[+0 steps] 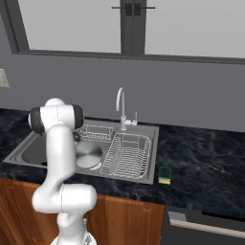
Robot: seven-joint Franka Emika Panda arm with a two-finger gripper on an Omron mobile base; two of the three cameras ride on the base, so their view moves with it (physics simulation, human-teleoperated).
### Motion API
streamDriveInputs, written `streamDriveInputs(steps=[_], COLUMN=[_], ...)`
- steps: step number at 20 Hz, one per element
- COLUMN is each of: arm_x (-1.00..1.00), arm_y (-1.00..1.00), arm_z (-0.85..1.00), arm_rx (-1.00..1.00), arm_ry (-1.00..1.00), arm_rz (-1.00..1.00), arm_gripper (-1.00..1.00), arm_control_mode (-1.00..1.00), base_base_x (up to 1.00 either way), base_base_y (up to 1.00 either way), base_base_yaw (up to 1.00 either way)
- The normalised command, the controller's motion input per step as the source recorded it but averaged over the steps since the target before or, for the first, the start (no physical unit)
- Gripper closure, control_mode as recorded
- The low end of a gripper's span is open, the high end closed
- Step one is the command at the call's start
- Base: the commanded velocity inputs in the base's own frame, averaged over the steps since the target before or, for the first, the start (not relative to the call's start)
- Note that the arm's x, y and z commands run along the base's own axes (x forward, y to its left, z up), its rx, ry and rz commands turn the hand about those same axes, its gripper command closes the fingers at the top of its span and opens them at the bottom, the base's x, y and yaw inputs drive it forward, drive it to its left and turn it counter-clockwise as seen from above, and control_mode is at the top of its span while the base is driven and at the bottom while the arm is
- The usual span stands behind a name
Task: Pick the pan and sponge and place them into the sink. Then turn on the water.
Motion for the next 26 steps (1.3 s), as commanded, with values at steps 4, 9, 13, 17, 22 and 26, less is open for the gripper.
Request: streamDriveInputs(steps=[4,9,13,17,22,26], arm_x=[-0.15,-0.21,-0.20,-0.27,-0.43,-0.48], arm_y=[-0.06,-0.02,-0.06,-0.06,-0.13,-0.15], arm_z=[0.39,0.49,0.49,0.51,0.33,0.35], arm_rx=[0.03,0.01,0.02,0.02,0.06,0.06], arm_ry=[0.00,0.00,0.00,0.00,0.00,-0.02], arm_rz=[-0.03,-0.02,-0.03,-0.04,-0.06,-0.05], arm_gripper=[-1.00,-1.00,-1.00,-1.00,-1.00,-1.00], arm_control_mode=[-1.00,-1.00,-1.00,-1.00,-1.00,-1.00], base_base_x=[0.00,0.00,0.00,0.00,0.00,0.00], base_base_y=[0.00,0.00,0.00,0.00,0.00,0.00], base_base_yaw=[0.00,0.00,0.00,0.00,0.00,0.00])
